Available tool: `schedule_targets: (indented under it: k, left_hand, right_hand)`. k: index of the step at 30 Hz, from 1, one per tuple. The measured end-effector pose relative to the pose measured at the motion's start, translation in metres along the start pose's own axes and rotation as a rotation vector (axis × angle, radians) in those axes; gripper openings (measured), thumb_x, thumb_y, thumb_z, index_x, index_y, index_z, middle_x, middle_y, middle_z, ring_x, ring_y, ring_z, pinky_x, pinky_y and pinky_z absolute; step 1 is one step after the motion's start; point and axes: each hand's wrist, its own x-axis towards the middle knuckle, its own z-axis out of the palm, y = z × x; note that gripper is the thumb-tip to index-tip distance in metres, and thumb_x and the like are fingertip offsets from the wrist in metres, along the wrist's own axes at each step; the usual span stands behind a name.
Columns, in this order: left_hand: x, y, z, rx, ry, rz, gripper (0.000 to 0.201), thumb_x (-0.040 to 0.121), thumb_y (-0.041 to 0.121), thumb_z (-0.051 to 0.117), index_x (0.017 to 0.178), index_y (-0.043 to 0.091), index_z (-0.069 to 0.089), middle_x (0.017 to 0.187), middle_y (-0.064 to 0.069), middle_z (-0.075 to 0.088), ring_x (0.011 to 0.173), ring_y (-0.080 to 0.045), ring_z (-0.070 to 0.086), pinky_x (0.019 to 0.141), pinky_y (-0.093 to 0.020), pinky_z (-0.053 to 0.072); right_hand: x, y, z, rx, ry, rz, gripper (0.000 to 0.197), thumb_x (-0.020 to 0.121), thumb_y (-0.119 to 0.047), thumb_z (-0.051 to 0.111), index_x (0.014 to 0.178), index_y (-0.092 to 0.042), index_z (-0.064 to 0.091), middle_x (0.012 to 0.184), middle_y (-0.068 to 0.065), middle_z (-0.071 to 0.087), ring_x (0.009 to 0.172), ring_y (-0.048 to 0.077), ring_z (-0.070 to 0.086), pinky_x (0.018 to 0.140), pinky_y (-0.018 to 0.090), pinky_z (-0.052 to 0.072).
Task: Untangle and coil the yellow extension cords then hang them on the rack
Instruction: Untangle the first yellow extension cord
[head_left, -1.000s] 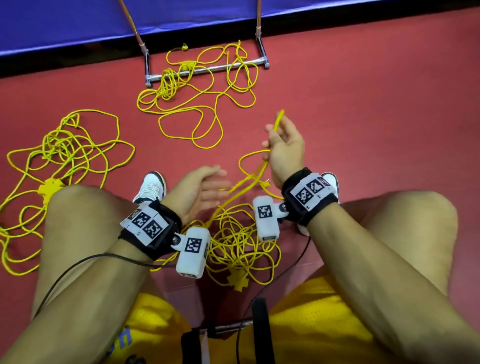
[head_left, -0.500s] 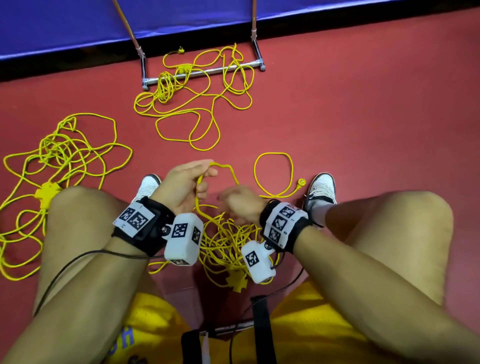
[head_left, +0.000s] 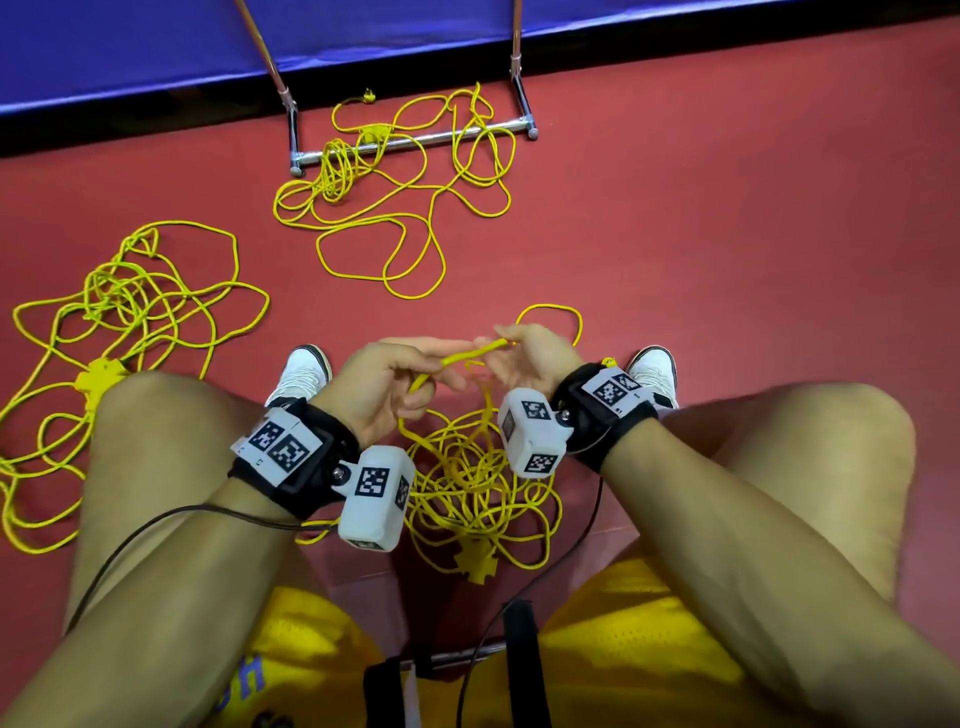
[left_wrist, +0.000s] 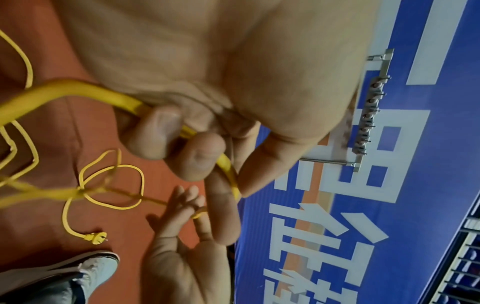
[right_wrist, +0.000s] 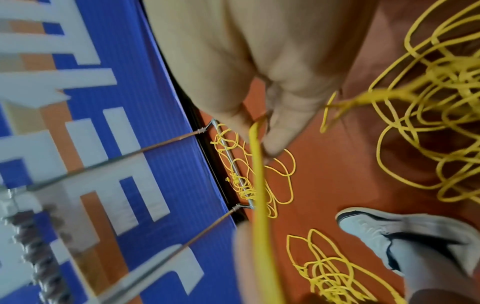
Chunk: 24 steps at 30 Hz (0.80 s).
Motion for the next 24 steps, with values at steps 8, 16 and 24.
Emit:
schedule_targets:
  k: [8,16,24]
  left_hand:
    - [0.008,-0.013,0.013,0.124,0.021,-0.217,0.032,0.100,0.037,0.046,0.113,0.013,0.064,0.088,-0.011,0.073,0.045,-0.015,0.052,0.040,-0.019,0.031]
    - [0.012,-0.008,-0.002,0.069,0.155,-0.281,0.051,0.093,0.056,0.040,0.113,0.015,0.063,0.107,-0.005,0.074,0.094,-0.022,0.067,0.074,-0.034,0.039]
    - [0.018,-0.006,0.004,-0.532,0.225,-0.032,0.024,0.107,0.024,0.037,0.106,0.004,0.051,0.100,-0.013,0.068,0.074,-0.021,0.072,0.051,-0.037,0.058]
  right_hand:
    - [-0.022,-0.030,0.008,-0.124,-0.048,-0.669,0.066,0.086,0.025,0.026,0.138,-0.013,0.041,0.124,0.010,0.059,0.080,0.014,0.069,0.037,0.018,0.042]
    - [-0.035,0.005,0.006,-0.835,-0.190,-0.410,0.044,0.089,0.013,0.028,0.096,-0.016,0.061,0.091,0.004,0.069,0.057,0.005,0.061,0.037,0.016,0.031]
    - [-0.049,0.034,0.013,-0.853,-0.425,-0.294,0.027,0.088,0.019,0.049,0.105,-0.002,0.054,0.094,0.012,0.067,0.066,0.016,0.066,0.047,0.024,0.051]
